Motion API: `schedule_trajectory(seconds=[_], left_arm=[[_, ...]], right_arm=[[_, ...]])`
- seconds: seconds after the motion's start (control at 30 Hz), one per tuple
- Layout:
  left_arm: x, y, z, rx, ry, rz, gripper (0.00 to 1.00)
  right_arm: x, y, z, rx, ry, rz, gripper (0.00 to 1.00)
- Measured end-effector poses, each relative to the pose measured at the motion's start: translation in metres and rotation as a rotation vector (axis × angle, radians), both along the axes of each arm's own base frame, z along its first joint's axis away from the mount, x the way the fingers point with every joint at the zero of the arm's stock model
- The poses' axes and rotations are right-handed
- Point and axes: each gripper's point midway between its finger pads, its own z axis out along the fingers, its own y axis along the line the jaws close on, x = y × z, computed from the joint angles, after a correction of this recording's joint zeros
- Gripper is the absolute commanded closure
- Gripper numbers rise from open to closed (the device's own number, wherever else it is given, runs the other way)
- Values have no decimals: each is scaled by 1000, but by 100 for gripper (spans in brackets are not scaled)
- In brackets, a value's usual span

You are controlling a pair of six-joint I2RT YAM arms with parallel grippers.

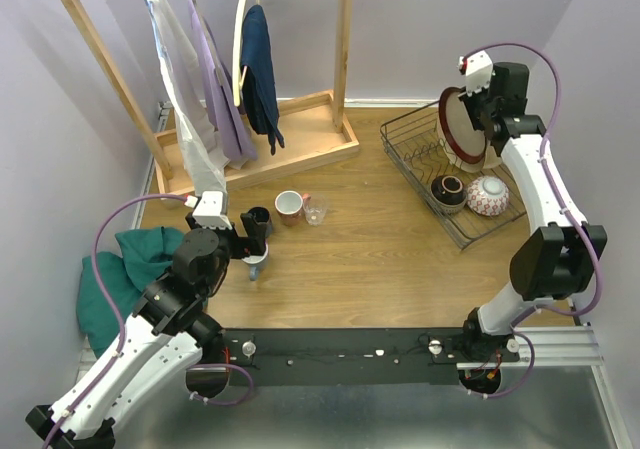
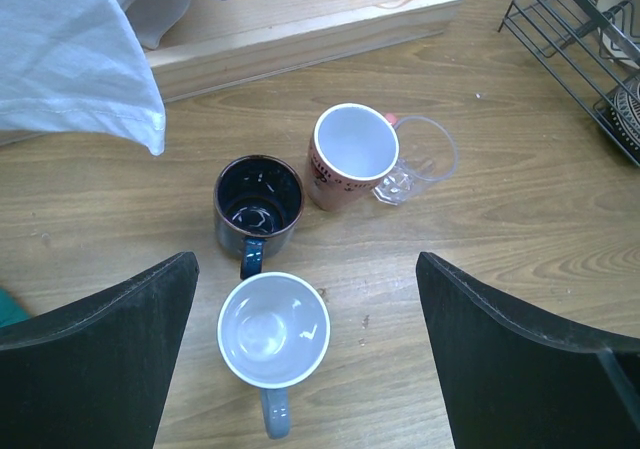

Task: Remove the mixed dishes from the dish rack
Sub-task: Pick up the plate from the dish rack.

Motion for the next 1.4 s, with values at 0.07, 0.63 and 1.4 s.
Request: schedule_trajectory(seconds=[0.07, 0.63, 1.4], left_arm=[[0, 0, 0, -1, -1, 0, 1], [1, -3, -3, 4, 12, -11, 1], [26, -77, 30, -188, 76, -191, 1]], right_arm=[[-3, 1, 5, 6, -6, -1, 99], [-52, 19, 56, 206, -129, -10, 99], [-138, 101, 16, 977, -56, 0, 99]])
